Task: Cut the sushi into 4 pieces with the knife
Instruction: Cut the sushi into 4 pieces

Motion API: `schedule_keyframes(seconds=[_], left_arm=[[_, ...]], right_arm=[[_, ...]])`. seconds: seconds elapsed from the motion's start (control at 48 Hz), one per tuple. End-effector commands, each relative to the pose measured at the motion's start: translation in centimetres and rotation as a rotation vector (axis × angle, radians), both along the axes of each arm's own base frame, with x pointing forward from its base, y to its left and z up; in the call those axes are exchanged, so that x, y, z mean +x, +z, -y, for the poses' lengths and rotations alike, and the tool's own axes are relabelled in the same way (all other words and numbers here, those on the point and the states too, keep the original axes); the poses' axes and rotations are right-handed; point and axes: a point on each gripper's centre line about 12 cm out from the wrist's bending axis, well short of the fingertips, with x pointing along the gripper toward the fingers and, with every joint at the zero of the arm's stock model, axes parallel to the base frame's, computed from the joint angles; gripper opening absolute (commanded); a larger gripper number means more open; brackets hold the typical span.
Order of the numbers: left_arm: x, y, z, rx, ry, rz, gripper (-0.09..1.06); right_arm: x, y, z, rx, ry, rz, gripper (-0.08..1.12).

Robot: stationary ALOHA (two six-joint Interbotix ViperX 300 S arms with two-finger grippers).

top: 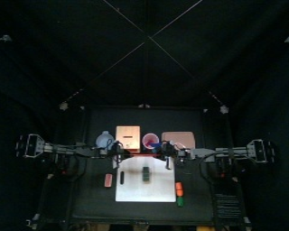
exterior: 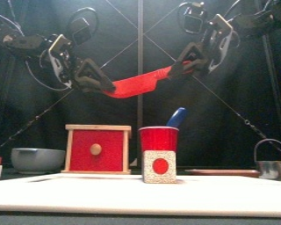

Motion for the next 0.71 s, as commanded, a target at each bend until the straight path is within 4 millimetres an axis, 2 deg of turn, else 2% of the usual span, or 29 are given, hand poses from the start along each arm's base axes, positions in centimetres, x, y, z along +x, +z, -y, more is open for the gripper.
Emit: schedule_keyframes(seconds=[0.021, 0.167, 0.312, 0.438, 0.708], left_arm=[[0.2, 0.1, 0.2, 0.018, -0.019, 0.006, 0.34], [0.1, -0.8, 1.3, 0.029, -0.063, -0.023, 0.34], [0.3, -2.1, 2.5, 0.037, -0.11, -0.066, 0.33], [0.9, -3.4, 3.2, 0.038, -0.135, -0.105, 0.33], [2.4, -5.6, 4.6, 0.035, -0.177, -0.17, 0.33]], right_arm=[[0.6, 0.7, 0.0, 0.015, -0.009, -0.033, 0.2], [1.2, 0.2, -0.5, 0.019, 0.003, -0.095, 0.2], [1.3, -1.2, -1.0, 0.02, 0.014, -0.181, 0.18], [1.4, -2.5, -1.4, 0.024, 0.022, -0.232, 0.13], [1.2, -4.9, -1.6, 0.042, 0.017, -0.32, 0.13]])
